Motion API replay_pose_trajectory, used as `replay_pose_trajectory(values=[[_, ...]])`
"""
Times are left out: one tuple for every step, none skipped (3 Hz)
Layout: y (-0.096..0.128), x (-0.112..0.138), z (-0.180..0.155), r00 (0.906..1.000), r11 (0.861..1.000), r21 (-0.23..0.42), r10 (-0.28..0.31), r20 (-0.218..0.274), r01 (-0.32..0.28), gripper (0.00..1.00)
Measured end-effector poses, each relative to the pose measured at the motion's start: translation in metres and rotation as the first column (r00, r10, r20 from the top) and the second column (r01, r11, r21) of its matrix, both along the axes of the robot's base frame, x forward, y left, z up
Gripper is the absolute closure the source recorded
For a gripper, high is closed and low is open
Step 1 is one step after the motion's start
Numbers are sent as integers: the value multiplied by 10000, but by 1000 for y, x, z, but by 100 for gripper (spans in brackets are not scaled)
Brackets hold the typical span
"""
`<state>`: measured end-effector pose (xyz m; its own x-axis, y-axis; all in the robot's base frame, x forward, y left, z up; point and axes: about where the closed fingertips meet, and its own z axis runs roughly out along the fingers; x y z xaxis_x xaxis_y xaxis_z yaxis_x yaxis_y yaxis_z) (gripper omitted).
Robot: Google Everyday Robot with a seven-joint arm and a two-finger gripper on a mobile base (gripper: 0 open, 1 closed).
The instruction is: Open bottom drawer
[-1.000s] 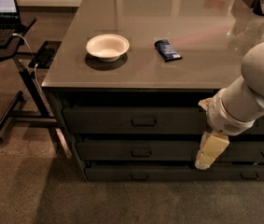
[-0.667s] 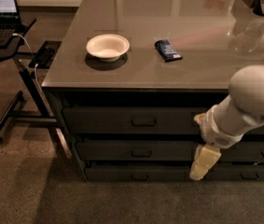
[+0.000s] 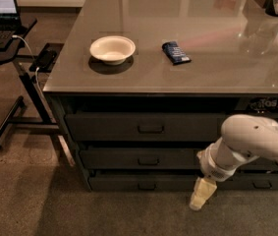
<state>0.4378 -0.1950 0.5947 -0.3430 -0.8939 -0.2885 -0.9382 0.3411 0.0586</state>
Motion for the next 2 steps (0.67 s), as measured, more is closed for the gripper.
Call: replay_pose_trajectory(values=[[1, -1, -11, 9999, 10000, 97, -14, -151, 16, 0], [1, -5, -7, 10000, 9997, 256, -46, -15, 47, 0]])
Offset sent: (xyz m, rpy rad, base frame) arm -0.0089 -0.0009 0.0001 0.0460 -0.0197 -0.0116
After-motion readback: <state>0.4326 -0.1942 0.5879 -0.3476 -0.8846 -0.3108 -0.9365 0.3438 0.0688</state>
